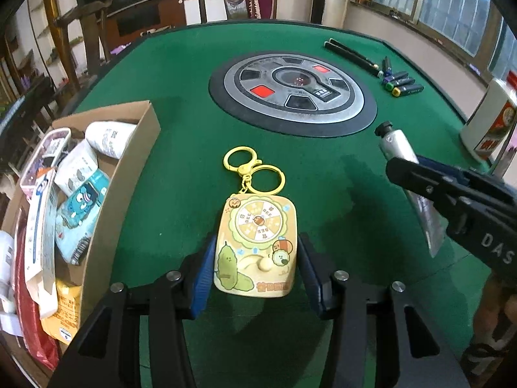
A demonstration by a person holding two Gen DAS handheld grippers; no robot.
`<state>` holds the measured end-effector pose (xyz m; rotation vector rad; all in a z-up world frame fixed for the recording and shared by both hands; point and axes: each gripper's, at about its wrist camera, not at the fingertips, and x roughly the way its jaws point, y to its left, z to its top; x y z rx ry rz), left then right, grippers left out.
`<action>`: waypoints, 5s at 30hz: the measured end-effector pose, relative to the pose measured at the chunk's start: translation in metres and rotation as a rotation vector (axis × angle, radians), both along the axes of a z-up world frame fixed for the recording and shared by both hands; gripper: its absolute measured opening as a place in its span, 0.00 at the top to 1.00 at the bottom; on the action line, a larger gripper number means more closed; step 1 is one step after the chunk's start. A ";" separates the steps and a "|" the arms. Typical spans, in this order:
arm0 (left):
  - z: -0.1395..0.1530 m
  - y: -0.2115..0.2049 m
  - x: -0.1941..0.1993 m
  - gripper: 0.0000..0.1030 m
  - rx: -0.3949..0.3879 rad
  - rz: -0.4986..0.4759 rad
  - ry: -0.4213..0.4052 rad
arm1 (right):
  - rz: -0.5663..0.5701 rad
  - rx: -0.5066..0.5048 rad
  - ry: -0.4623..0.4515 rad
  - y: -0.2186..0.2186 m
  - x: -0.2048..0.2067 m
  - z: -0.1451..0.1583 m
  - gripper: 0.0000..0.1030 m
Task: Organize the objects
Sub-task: 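Lift and carry pouch toward tray with left gripper while right gripper carries hand cream tube, then lower pouch into tray with left gripper while right gripper lowers hand cream tube into tray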
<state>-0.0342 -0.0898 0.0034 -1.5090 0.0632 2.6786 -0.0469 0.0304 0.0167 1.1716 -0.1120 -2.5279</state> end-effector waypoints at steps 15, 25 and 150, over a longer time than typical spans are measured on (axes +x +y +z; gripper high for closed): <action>0.030 -0.017 0.022 0.55 0.053 0.031 0.083 | 0.022 -0.018 0.051 -0.006 0.010 0.009 0.70; 0.045 -0.022 0.031 0.55 0.079 0.037 0.108 | 0.043 -0.067 0.064 -0.016 0.018 0.018 0.70; 0.112 -0.227 0.090 0.55 0.083 0.363 0.260 | 0.327 -0.213 0.055 -0.184 0.008 0.047 0.70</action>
